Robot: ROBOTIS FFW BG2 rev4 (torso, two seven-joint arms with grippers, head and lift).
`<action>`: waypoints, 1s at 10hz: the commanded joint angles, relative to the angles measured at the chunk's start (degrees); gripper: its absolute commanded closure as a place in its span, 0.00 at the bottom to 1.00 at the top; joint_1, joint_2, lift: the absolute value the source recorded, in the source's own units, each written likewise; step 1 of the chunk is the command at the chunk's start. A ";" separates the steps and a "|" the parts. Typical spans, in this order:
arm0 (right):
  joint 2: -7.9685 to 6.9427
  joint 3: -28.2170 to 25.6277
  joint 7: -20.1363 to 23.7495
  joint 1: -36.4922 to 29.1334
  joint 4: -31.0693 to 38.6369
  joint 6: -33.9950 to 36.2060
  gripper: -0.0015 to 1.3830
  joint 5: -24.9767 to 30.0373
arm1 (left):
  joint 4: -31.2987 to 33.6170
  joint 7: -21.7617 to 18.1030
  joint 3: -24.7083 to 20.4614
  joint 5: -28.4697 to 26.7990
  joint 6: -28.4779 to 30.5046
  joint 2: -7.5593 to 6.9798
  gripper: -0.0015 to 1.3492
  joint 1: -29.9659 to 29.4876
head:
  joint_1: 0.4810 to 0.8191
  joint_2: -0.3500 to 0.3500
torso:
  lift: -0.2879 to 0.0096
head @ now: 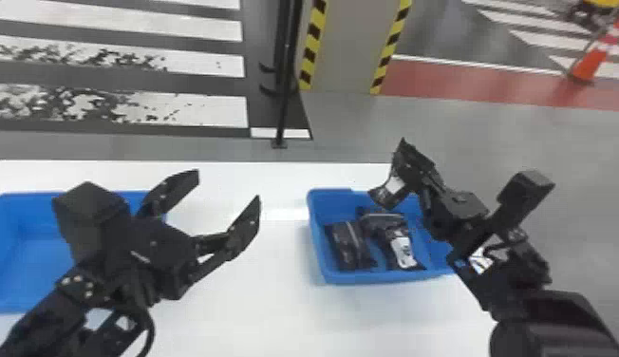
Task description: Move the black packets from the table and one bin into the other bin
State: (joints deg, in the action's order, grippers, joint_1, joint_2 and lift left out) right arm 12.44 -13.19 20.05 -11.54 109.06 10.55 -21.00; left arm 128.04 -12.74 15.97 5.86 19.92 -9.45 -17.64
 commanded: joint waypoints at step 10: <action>-2.69 1.77 -0.36 -18.98 13.21 -8.86 0.13 0.21 | -1.55 7.21 -11.40 -0.26 -19.22 3.92 0.12 -13.43 | 0.63 0.19 | 0.60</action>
State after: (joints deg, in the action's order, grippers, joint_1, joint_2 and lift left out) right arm 9.96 -12.86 19.95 -28.29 120.73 3.07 -20.21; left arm 126.75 -5.55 5.84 5.43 1.41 -6.06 -29.46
